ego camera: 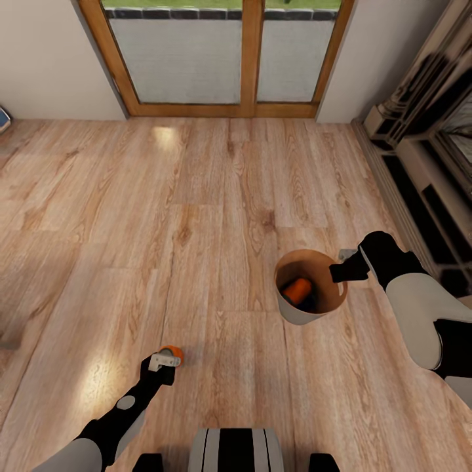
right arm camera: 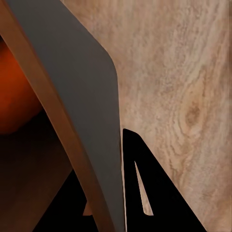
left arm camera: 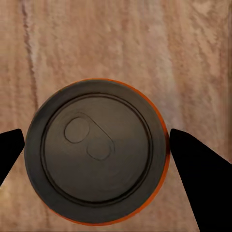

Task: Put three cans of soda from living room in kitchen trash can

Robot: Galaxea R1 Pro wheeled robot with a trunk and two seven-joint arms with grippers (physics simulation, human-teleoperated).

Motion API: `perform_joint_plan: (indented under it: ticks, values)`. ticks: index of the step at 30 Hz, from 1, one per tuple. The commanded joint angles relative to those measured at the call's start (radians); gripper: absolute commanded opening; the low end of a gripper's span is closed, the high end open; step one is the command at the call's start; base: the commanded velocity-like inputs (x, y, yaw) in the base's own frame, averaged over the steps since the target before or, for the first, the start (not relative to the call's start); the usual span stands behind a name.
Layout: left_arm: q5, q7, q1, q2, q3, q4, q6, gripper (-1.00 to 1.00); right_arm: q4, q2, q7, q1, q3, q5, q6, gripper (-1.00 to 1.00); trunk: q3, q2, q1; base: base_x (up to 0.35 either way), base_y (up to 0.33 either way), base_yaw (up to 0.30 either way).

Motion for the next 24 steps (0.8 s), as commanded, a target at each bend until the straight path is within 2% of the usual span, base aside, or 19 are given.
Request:
perform_joint_plan:
  ticks: [1,24]
  values:
    - [0.000,0.000,0.000,0.000,0.000,0.000,0.000,-1.00,0.000,0.000,0.006,0.000,-0.002,-0.020,0.006,-1.00,0.003,0.007,-0.004,0.000,0.000,0.000]
    - [0.009,-0.010,0.000,0.006,0.002,-0.011,0.005,-1.00,-0.017,0.005,0.007,0.005,0.002,-0.023,0.006,-1.00,0.075,0.168,-0.092,0.000,0.000,0.000]
